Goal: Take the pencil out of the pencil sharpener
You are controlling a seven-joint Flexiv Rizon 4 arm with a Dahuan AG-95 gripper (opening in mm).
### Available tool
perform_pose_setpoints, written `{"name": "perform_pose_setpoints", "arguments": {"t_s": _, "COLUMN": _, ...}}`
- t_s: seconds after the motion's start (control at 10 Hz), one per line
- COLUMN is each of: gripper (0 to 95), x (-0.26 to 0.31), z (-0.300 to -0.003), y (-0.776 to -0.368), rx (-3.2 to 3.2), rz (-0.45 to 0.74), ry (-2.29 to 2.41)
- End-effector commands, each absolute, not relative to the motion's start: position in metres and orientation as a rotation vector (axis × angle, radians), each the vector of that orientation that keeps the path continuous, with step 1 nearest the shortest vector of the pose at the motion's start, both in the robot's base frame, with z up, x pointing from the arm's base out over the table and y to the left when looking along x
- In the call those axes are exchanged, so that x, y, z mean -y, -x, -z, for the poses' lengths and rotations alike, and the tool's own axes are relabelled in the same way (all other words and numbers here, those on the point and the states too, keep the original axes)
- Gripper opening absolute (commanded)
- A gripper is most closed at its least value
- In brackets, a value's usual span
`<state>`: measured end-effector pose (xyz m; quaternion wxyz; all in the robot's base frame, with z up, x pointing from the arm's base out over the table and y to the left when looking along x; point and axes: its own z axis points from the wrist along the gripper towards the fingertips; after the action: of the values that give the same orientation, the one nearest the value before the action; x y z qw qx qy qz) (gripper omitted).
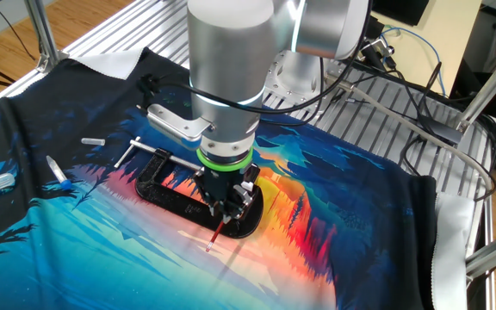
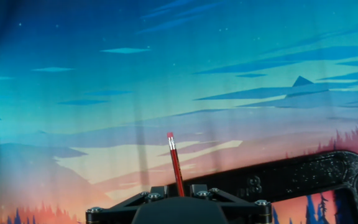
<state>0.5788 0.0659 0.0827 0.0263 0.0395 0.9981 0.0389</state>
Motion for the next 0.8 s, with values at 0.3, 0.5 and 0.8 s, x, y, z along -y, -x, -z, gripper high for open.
{"name": "perform_pose_setpoints", "arguments": {"t_s": 0.3, "gripper": 19.0, "x": -0.0665, "z": -0.0831, "y": -0.5789, "rx": -3.084, "rz": -0.127, "ry": -0.119}}
{"name": "perform_pose_setpoints", "arguments": {"t_s": 0.5, "gripper": 19.0, "x": -0.0666, "z": -0.0829, "y": -0.5788, "rx": -3.085, "rz": -0.127, "ry": -0.116}}
{"name": "perform_pose_setpoints", "arguments": {"t_s": 0.8, "gripper": 19.0, "x": -0.0667, "z": -0.0825, "y": -0.5781, "rx": -3.085, "rz": -0.131, "ry": -0.119}}
